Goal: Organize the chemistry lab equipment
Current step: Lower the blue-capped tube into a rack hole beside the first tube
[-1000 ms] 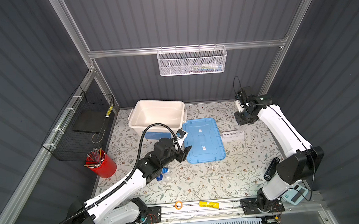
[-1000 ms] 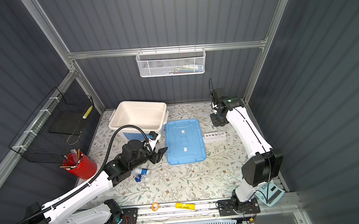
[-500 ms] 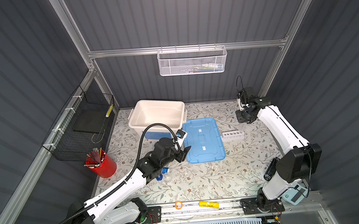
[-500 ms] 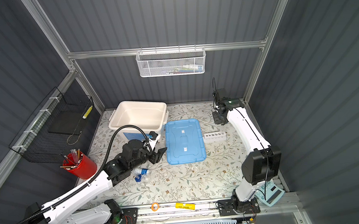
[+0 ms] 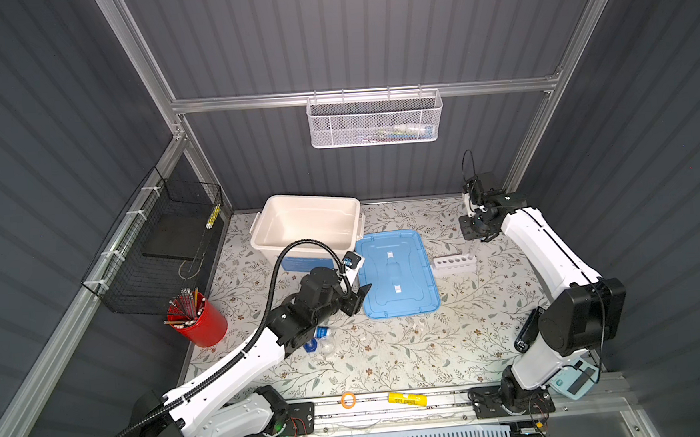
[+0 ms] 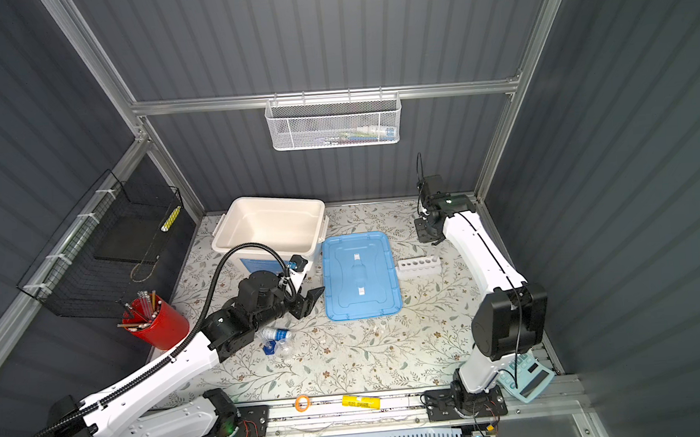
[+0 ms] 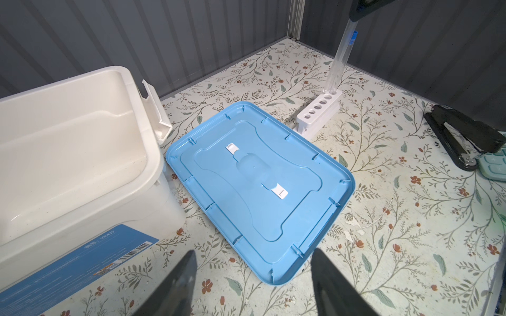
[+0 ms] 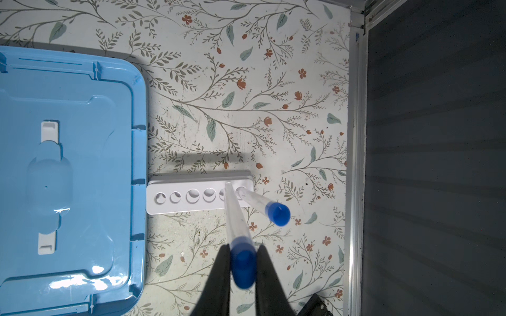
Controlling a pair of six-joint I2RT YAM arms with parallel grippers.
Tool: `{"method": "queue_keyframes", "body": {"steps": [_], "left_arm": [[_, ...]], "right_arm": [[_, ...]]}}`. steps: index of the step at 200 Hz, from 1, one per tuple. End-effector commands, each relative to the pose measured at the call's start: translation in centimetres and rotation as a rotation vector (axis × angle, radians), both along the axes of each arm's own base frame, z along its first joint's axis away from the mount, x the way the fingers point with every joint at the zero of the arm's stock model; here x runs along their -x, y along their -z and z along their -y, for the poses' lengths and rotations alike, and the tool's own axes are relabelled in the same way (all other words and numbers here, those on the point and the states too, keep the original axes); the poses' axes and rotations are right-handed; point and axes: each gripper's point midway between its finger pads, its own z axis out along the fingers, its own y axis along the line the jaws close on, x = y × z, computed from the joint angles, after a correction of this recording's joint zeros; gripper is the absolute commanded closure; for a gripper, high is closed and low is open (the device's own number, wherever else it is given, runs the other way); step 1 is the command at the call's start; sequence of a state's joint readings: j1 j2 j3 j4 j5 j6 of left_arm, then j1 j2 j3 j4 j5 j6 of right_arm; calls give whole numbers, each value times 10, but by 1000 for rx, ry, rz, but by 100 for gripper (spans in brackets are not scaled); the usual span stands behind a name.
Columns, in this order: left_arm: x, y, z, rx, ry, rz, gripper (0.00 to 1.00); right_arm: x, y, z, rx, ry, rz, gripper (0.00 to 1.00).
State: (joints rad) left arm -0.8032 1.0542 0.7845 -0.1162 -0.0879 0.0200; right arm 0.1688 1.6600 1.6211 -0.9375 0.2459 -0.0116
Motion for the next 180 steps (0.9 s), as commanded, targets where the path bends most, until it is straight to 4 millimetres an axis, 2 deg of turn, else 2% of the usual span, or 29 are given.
{"method": "queue_keyframes", "body": {"steps": [1,93,180], "left_arm": [[-5,-10,-2,-11,-11,23,34],[-6,-7,0,-14,-8,14,34],[-6,-5,0,-15,-7,10,34]], "right_arm": [[-2,4,-1,-13,-7,-6,99],[7,-2,0,-16,-10,0,99],[13,5,0,-20,-7,-24,99]]}}
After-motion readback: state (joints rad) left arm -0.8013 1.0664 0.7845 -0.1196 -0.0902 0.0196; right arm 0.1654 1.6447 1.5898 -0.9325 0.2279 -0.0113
